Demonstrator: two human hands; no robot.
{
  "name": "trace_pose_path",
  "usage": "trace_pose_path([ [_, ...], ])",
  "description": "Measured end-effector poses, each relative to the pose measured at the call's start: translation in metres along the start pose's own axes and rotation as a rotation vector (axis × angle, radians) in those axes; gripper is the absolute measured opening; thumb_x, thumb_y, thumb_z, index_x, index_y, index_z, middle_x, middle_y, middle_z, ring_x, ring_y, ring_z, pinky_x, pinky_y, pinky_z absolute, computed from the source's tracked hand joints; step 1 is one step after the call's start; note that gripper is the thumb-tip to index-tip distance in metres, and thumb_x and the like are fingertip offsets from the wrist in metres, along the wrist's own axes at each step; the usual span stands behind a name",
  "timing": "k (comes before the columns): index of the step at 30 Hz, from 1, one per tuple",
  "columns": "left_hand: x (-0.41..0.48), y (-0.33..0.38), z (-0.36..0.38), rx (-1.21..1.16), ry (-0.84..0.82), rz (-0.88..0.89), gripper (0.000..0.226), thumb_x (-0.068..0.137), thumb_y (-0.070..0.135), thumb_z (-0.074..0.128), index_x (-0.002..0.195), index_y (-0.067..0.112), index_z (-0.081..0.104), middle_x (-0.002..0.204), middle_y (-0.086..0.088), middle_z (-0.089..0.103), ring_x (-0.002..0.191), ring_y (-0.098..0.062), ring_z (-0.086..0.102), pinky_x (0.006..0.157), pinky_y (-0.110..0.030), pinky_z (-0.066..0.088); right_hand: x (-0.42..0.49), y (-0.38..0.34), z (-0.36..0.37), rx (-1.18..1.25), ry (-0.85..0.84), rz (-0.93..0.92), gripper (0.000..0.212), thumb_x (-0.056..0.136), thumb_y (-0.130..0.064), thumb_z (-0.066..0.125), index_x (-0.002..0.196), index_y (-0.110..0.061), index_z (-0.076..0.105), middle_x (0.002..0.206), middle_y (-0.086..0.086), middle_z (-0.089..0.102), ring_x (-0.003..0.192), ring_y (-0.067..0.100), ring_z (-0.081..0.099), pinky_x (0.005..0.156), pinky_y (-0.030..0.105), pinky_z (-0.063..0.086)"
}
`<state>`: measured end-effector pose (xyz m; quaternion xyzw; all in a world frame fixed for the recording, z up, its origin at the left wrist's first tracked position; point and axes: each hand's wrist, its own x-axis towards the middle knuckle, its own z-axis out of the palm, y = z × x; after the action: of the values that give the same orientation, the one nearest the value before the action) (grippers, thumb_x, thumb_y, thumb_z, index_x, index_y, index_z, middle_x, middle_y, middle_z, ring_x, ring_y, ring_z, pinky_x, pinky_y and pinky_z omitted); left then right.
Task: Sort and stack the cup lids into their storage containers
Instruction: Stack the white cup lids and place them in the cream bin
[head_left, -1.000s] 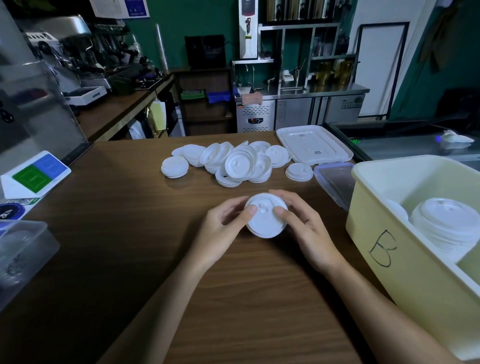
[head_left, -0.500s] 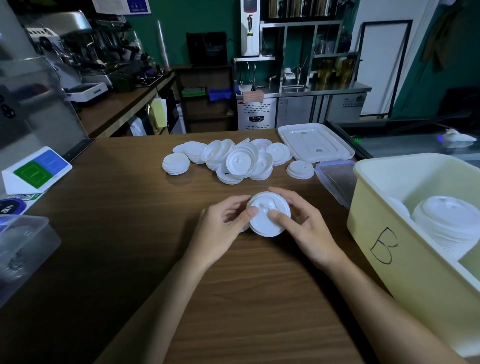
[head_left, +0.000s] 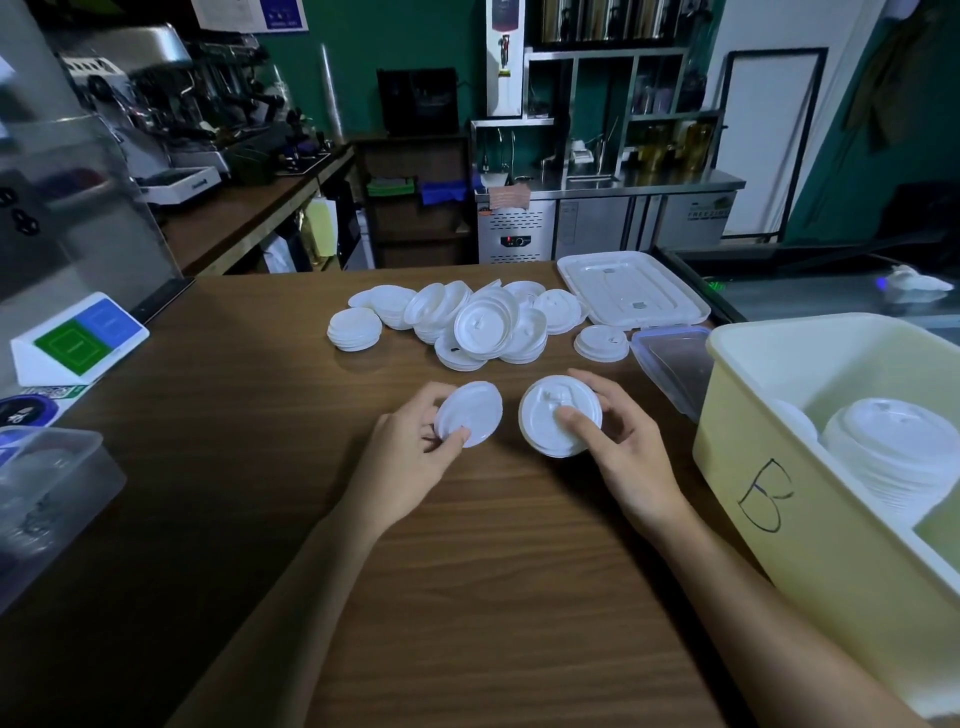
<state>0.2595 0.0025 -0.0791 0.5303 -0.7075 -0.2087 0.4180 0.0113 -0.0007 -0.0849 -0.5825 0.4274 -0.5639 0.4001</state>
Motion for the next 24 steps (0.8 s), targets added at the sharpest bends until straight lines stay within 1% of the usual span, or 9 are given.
trace_pose_path([
  [1, -0.001, 0.004, -0.001, -0.090, -0.004, -0.039, 0.030, 0.094, 0.013, 0.075, 0.119, 0.025, 0.063, 0.101, 0.015, 0.076, 0.094, -0.002, 0.074, 0.082, -0.017, 0.058, 0.000, 0.001, 0.000, 0.003, 0.004, 0.008, 0.037, 0.097, -0.009, 0.075, 0.132, -0.019, 0.069, 0.126, 0.000, 0.074, 0.109, 0.002, 0.068, 0.093, 0.012, 0.048],
  [3, 0.000, 0.010, -0.002, -0.249, -0.039, -0.077, 0.034, 0.095, 0.011, 0.073, 0.122, 0.028, 0.060, 0.106, 0.010, 0.077, 0.101, -0.009, 0.075, 0.082, -0.025, 0.061, 0.000, 0.001, 0.000, 0.008, 0.012, 0.021, 0.040, 0.096, -0.011, 0.075, 0.135, -0.019, 0.068, 0.128, 0.002, 0.073, 0.110, 0.002, 0.068, 0.092, 0.012, 0.049],
  [6, 0.001, 0.014, -0.006, -0.409, -0.098, -0.053, 0.038, 0.100, 0.006, 0.066, 0.133, 0.024, 0.062, 0.121, 0.005, 0.073, 0.112, -0.015, 0.072, 0.090, -0.026, 0.058, 0.000, 0.001, 0.000, 0.000, 0.012, 0.002, 0.046, 0.098, -0.014, 0.074, 0.142, -0.021, 0.063, 0.133, -0.001, 0.070, 0.118, 0.000, 0.065, 0.097, 0.013, 0.049],
  [8, 0.000, 0.017, -0.004, -0.430, -0.135, -0.035, 0.042, 0.102, 0.008, 0.064, 0.141, 0.024, 0.062, 0.126, 0.006, 0.068, 0.112, -0.009, 0.070, 0.096, -0.022, 0.053, 0.000, 0.003, 0.001, -0.044, -0.029, -0.018, 0.045, 0.100, -0.024, 0.073, 0.143, -0.028, 0.062, 0.140, -0.007, 0.067, 0.130, 0.005, 0.061, 0.110, 0.025, 0.048],
  [10, -0.001, 0.019, 0.002, -0.369, -0.134, 0.001, 0.045, 0.102, 0.014, 0.065, 0.144, 0.031, 0.061, 0.116, 0.008, 0.060, 0.102, -0.003, 0.067, 0.097, -0.021, 0.049, -0.002, 0.006, 0.001, -0.082, -0.091, -0.014, 0.042, 0.101, -0.041, 0.069, 0.143, -0.037, 0.063, 0.143, -0.010, 0.065, 0.138, 0.013, 0.056, 0.119, 0.042, 0.043],
  [12, -0.001, 0.018, 0.011, -0.366, -0.115, 0.001, 0.049, 0.100, 0.018, 0.070, 0.143, 0.040, 0.061, 0.112, 0.008, 0.057, 0.109, -0.014, 0.064, 0.101, -0.029, 0.051, -0.003, 0.006, 0.002, -0.104, -0.148, -0.004, 0.040, 0.101, -0.051, 0.063, 0.140, -0.043, 0.064, 0.141, -0.011, 0.065, 0.139, 0.015, 0.054, 0.120, 0.050, 0.041],
  [15, -0.001, 0.024, 0.021, -0.468, -0.017, -0.048, 0.052, 0.091, 0.012, 0.080, 0.137, 0.032, 0.066, 0.114, 0.012, 0.069, 0.115, -0.018, 0.066, 0.095, -0.032, 0.058, -0.004, 0.003, 0.005, -0.096, -0.185, 0.005, 0.037, 0.101, -0.053, 0.057, 0.136, -0.044, 0.066, 0.138, -0.009, 0.065, 0.137, 0.012, 0.055, 0.121, 0.049, 0.039],
  [19, -0.004, 0.030, 0.030, -0.490, 0.071, -0.034, 0.038, 0.082, 0.007, 0.086, 0.114, 0.025, 0.078, 0.108, 0.008, 0.076, 0.104, -0.015, 0.070, 0.090, -0.029, 0.059, -0.004, 0.001, 0.007, -0.059, -0.215, 0.003, 0.045, 0.096, -0.059, 0.060, 0.137, -0.040, 0.066, 0.138, -0.005, 0.066, 0.137, 0.016, 0.055, 0.121, 0.049, 0.039],
  [24, -0.005, 0.030, 0.034, -0.428, 0.099, 0.031, 0.036, 0.084, 0.012, 0.086, 0.116, 0.024, 0.079, 0.112, 0.013, 0.072, 0.108, -0.013, 0.069, 0.088, -0.022, 0.054, -0.006, 0.001, 0.007, -0.046, -0.226, -0.032, 0.041, 0.097, -0.041, 0.068, 0.135, -0.028, 0.067, 0.131, -0.007, 0.070, 0.131, 0.016, 0.059, 0.111, 0.032, 0.046],
])
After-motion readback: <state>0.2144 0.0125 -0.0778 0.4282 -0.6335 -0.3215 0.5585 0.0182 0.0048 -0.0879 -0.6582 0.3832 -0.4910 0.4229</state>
